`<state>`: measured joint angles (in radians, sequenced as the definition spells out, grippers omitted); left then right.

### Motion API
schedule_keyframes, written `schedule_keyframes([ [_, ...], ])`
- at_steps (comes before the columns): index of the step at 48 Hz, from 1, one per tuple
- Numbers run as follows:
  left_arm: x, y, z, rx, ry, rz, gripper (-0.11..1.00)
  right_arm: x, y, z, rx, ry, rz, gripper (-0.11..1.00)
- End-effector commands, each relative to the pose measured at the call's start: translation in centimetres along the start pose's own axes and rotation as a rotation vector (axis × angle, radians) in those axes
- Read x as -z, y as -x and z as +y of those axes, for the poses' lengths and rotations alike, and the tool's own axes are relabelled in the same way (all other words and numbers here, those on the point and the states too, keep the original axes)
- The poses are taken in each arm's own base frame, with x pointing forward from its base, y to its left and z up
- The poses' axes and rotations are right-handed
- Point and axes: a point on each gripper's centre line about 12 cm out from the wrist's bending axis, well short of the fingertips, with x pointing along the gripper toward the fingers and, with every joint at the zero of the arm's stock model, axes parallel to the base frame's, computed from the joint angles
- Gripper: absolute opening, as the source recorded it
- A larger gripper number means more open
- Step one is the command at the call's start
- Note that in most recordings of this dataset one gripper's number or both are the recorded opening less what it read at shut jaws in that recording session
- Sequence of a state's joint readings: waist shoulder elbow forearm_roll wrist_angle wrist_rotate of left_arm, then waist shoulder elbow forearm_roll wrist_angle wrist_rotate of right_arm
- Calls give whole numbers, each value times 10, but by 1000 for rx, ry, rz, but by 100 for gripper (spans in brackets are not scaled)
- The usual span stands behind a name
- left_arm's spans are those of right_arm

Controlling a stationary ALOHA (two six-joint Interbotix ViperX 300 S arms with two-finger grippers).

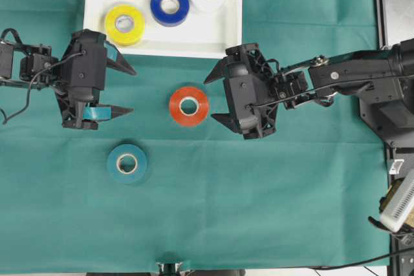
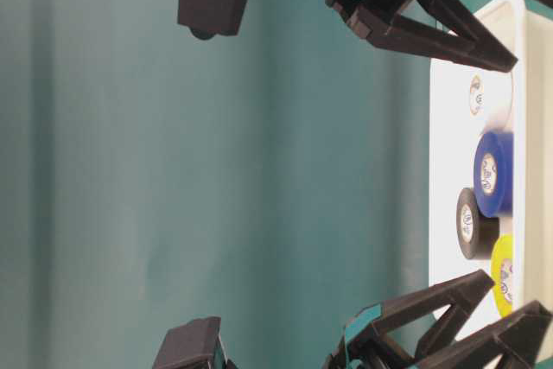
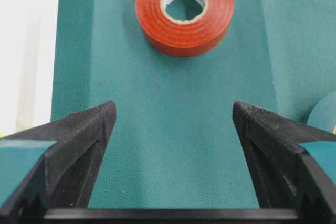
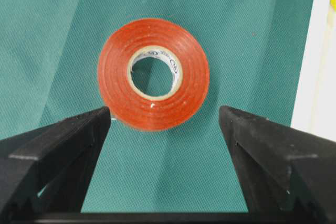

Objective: Put the tape alternately from left to right into the white case.
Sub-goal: 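Lower the right gripper onto the red tape roll and grasp it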

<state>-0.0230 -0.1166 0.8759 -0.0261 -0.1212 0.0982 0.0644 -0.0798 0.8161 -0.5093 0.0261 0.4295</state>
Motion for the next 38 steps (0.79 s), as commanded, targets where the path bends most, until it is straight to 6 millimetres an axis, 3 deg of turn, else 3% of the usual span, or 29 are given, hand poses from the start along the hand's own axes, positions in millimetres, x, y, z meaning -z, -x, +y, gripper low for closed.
schedule_keyframes([
  [1, -11, 5, 0, 0, -3, -38, 92, -13, 3, 4, -16, 4, -52, 82],
  [19, -11, 5, 0, 0, -2, -38, 92, -17, -3, 25, -76, 37, -84, 82],
  [38, -11, 5, 0, -1, 0, -40, 92, -20, -17, 29, -85, 44, -67, 82],
])
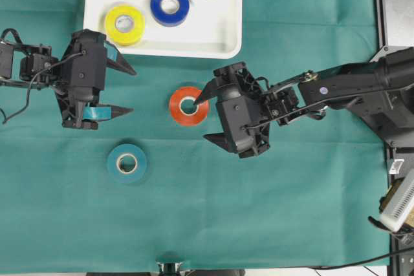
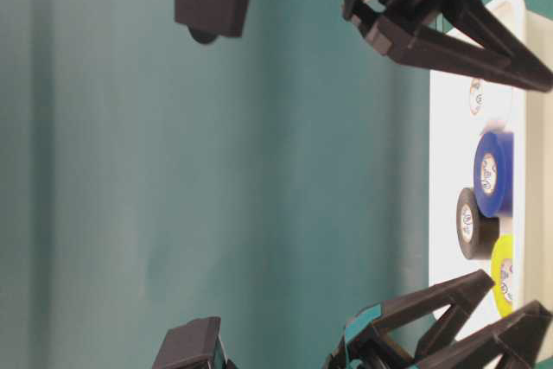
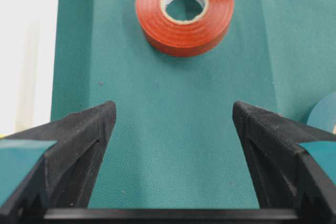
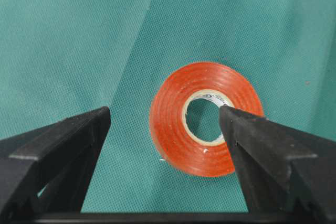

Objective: Put the tape alternately from left to right into the white case.
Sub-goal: 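Lower the right gripper onto the red tape roll and grasp it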

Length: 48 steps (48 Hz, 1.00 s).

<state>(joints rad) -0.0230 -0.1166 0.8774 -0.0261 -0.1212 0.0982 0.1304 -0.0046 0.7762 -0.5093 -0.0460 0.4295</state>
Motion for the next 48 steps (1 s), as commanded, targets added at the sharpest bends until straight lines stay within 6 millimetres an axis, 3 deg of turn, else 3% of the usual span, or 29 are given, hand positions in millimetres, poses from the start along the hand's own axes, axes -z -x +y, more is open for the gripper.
schedule_keyframes([
  [1, -12, 4, 0, 0, -2, -42, 92, -11, -1, 2, -4, 2, -28, 82],
  [23, -12, 5, 0, 0, 0, -40, 92, -3, -30, 3, -10, 4, 31, 82],
  [48, -12, 4, 0, 0, 0, -40, 92, 8, -48, -1, 19, 3, 123, 82],
])
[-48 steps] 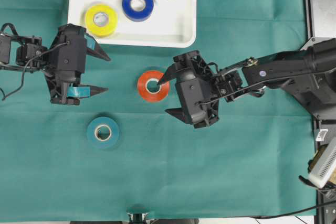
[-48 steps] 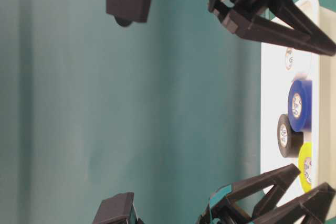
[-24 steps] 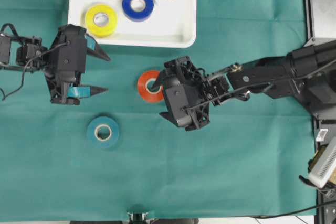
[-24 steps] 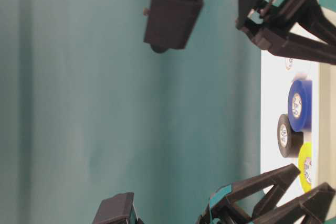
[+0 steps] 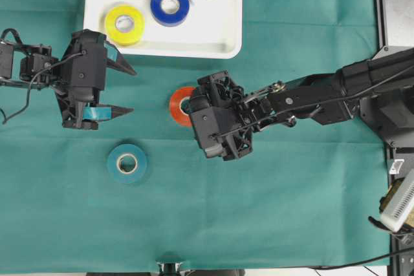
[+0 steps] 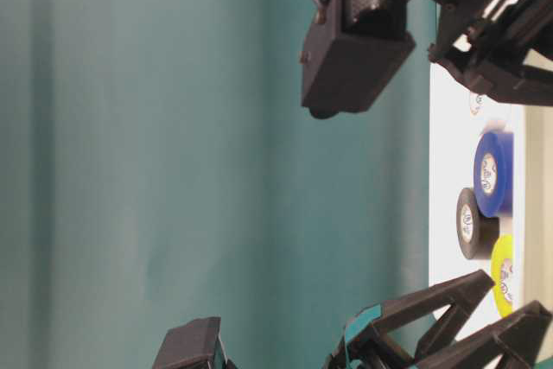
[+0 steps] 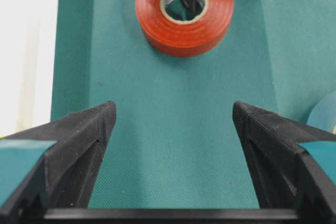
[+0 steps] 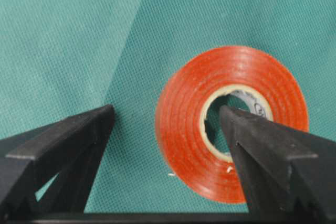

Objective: Put the tape alternately from left to right into the white case.
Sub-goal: 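Lower the right gripper onto the red tape roll and grasp it, then carry the red roll with the right gripper into the white tray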

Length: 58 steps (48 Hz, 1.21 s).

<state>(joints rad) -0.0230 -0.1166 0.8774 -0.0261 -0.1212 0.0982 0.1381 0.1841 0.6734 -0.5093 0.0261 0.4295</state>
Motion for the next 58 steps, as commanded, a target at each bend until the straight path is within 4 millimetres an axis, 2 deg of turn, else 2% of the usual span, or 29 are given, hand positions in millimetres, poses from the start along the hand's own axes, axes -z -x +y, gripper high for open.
schedule_keyframes([
  [1, -11, 4, 0, 0, 0, -38, 92, -11, 2, 0, 1, -2, -29, 82],
  [15, -10, 4, 0, 0, 0, -35, 92, -14, 1, -2, 4, -5, -35, 82],
  [22, -10, 5, 0, 0, 0, -35, 92, -15, 1, -3, 6, -5, -36, 78],
  [25, -9, 4, 0, 0, 0, -34, 92, -15, 1, -3, 6, -6, -38, 70],
  [33, -10, 5, 0, 0, -2, -35, 92, -15, 1, -3, 6, -4, -38, 26],
  [37, -9, 4, 0, 0, 0, -34, 92, -15, 1, -3, 6, -4, -38, 11],
  [42, -10, 5, 0, 0, 0, -35, 92, -15, 1, -3, 6, -4, -38, 6],
  [51, -9, 4, -1, 1, 0, -34, 92, -18, 3, -3, 7, -1, -47, 6],
  [58, -9, 4, 0, 0, 0, -34, 92, -27, 14, -4, 10, -3, -82, 6],
])
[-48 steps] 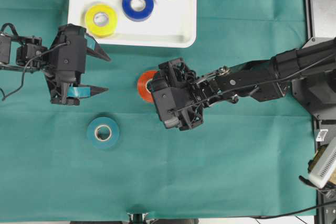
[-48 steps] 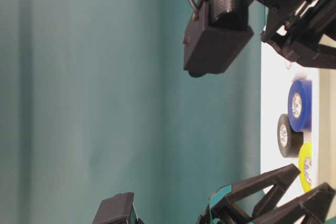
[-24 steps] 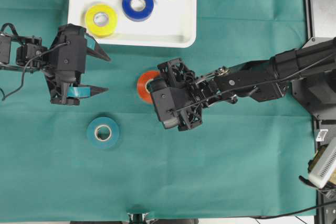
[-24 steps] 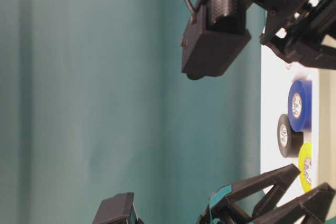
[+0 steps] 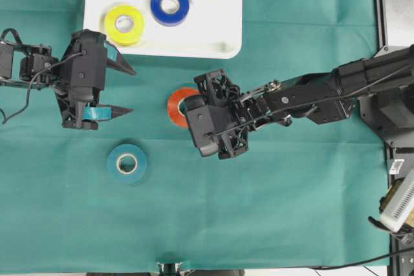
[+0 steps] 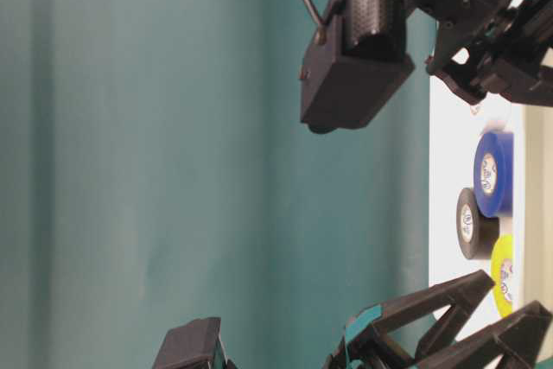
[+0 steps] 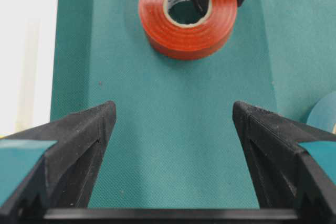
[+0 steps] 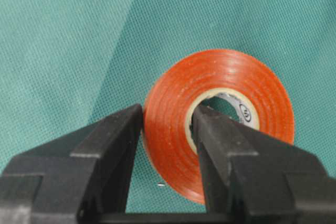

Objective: Put the tape alternately from left to right into the white case.
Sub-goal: 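Carry the red roll with the right gripper into the white tray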

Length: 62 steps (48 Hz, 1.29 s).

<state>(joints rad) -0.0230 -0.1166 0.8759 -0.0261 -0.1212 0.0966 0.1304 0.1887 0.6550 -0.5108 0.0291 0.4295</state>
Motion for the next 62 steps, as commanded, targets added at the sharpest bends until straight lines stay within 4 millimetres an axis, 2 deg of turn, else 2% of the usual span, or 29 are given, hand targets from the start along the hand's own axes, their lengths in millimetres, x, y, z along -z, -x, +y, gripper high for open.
schedule_keyframes([
  [1, -9, 5, -1, 1, -3, -34, 92, -24, 17, -1, 3, 3, -79, 6],
  [9, -9, 5, -1, 1, -1, -34, 92, -36, 38, -2, 8, 2, -136, 6],
  [18, -9, 4, -2, 5, -4, -33, 92, -40, 52, -4, 18, -1, -154, 5],
  [39, -10, 4, -4, 9, -6, -36, 92, -35, 58, -13, 75, 6, -78, 5],
  [62, -11, 4, -4, 9, -6, -38, 92, -27, 64, -50, 158, -58, -35, 5],
])
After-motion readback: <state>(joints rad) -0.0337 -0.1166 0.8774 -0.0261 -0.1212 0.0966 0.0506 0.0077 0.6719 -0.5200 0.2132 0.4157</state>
